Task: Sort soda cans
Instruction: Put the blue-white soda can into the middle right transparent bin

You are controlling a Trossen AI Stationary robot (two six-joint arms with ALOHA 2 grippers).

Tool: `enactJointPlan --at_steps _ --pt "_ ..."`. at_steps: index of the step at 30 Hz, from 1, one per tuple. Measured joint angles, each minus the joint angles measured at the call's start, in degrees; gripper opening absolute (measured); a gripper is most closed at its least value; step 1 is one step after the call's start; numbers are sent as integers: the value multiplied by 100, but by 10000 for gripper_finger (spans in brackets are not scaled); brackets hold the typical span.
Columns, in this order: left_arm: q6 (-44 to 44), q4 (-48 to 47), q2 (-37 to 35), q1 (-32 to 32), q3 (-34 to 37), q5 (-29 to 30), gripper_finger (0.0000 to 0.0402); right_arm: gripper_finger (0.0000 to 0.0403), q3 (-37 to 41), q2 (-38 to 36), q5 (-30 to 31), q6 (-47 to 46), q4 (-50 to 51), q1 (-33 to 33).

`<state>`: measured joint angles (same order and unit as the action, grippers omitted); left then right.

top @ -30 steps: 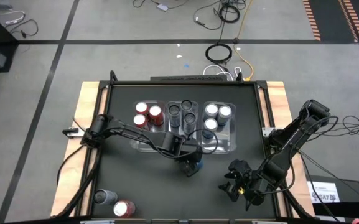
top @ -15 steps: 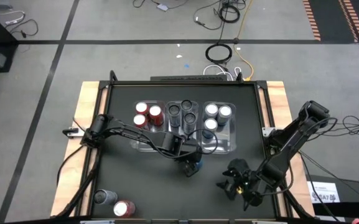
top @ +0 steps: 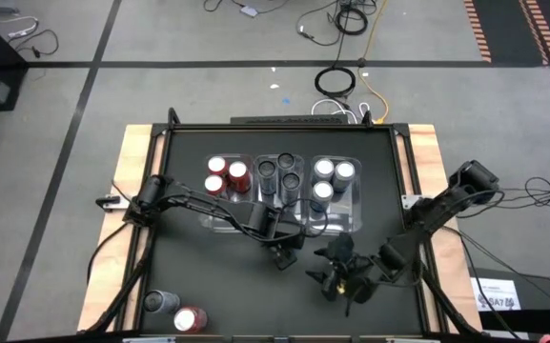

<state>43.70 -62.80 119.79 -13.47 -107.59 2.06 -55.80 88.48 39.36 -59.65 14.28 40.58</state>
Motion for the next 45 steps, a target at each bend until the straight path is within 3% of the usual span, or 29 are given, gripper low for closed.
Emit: enactJointPlan --at_steps 4,11,21,24,28,39,45 --pt "106 -122 0 2 0 -148 322 311 -1 131 -3 464 -511 -210" --pt "106 -291 0 0 0 -196 325 311 -1 512 -65 502 -651 -401" --pt "53 -272 -17 8 -7 -259 393 311 -1 875 -77 547 -987 -490" --pt "45 -316 -22 76 -9 -535 399 311 -1 854 -89 654 -977 -490" --pt "55 -634 -111 200 -9 -878 400 311 -16 688 -213 829 -979 -494" --pt "-658 -1799 -692 287 -9 -914 400 311 -714 608 -217 1803 -940 -795" --pt "-1684 -1377 -1403 -260 31 392 400 311 -1125 610 -277 2146 -919 -1133"
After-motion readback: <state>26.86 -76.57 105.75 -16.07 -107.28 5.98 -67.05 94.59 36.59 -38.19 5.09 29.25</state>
